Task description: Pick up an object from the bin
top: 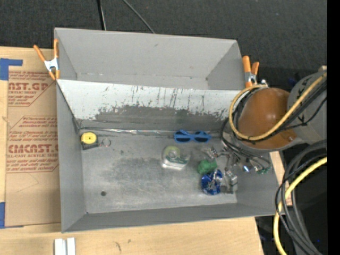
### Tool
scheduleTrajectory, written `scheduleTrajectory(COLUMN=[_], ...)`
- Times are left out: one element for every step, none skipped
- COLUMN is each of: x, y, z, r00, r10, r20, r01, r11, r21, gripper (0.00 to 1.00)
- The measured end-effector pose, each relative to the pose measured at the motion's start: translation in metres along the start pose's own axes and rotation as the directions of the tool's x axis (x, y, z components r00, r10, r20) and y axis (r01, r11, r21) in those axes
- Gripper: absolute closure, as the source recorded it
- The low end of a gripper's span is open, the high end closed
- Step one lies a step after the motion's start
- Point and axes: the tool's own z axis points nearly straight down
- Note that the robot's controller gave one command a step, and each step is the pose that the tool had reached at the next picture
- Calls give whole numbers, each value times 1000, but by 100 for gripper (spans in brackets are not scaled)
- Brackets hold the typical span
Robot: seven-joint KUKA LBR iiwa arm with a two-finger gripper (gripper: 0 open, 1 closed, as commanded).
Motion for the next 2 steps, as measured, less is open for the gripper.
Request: scheduleTrajectory(x=[-1, -15], y=[-1, -13], z=[-2, 2], r00=[1000, 995], r10=[0, 91], r20=[2, -36], r01=[0, -92], r11=[1000, 996], r21=[3, -14], gripper=[100, 100])
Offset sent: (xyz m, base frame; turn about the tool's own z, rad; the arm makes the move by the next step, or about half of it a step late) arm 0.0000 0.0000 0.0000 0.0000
